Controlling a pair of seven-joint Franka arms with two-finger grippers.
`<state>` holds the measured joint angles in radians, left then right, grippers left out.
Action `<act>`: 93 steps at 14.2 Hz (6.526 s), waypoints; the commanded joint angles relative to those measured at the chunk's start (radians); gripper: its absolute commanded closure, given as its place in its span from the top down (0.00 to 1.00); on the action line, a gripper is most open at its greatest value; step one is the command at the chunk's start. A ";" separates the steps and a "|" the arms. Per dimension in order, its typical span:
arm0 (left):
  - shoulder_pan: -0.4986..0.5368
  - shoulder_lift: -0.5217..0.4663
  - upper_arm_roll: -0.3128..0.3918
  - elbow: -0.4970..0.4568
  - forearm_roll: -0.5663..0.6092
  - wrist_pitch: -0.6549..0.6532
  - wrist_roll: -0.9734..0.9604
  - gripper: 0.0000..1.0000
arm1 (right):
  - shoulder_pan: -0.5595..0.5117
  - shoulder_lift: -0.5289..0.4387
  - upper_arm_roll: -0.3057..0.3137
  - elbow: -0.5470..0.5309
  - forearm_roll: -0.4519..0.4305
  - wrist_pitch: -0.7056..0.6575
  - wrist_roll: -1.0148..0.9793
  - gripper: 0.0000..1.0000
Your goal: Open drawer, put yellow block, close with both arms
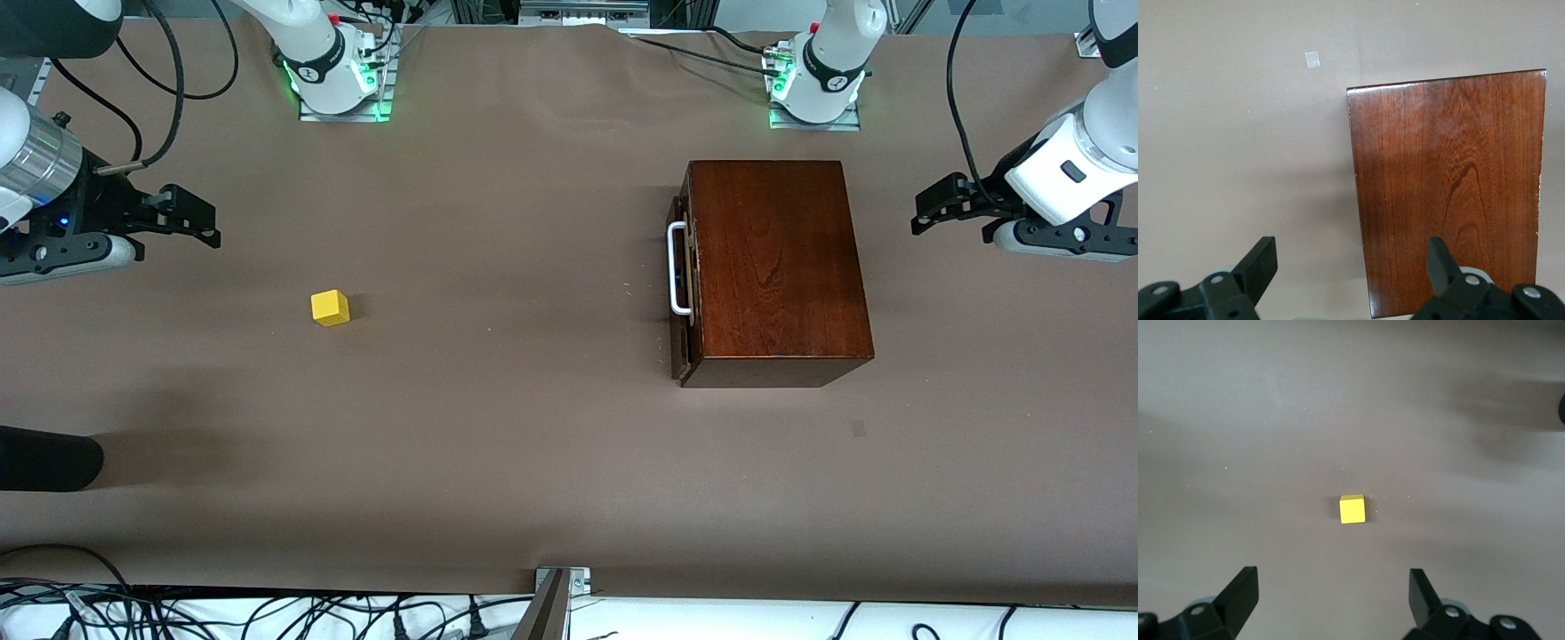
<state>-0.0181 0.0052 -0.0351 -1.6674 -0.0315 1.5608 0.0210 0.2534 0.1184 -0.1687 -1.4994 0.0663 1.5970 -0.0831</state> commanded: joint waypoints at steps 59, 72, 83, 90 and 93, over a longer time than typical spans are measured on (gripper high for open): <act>-0.586 0.617 -0.307 -0.033 0.469 0.594 -1.156 1.00 | 0.041 0.237 0.005 -0.633 0.003 0.788 -0.011 1.00; -0.655 0.687 -0.308 0.208 0.470 0.382 -1.162 1.00 | 0.043 0.276 0.012 -0.662 0.001 0.888 -0.024 0.01; -0.622 0.518 -0.307 0.359 0.374 -0.043 -0.899 1.00 | 0.047 0.254 0.057 -0.112 -0.005 0.241 -0.124 0.00; -0.243 0.348 -0.310 0.357 0.230 -0.149 -0.546 1.00 | 0.079 0.248 0.257 -0.053 -0.029 0.190 -0.173 0.00; -0.045 0.302 -0.302 0.363 0.159 -0.165 -0.287 1.00 | 0.203 0.251 0.285 -0.018 -0.046 0.202 -0.162 0.00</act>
<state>-0.1679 0.3514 -0.3316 -1.2885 0.1838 1.4081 -0.4117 0.3763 0.3615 0.1093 -1.5648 0.0535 1.8152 -0.2424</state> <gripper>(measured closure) 0.000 0.445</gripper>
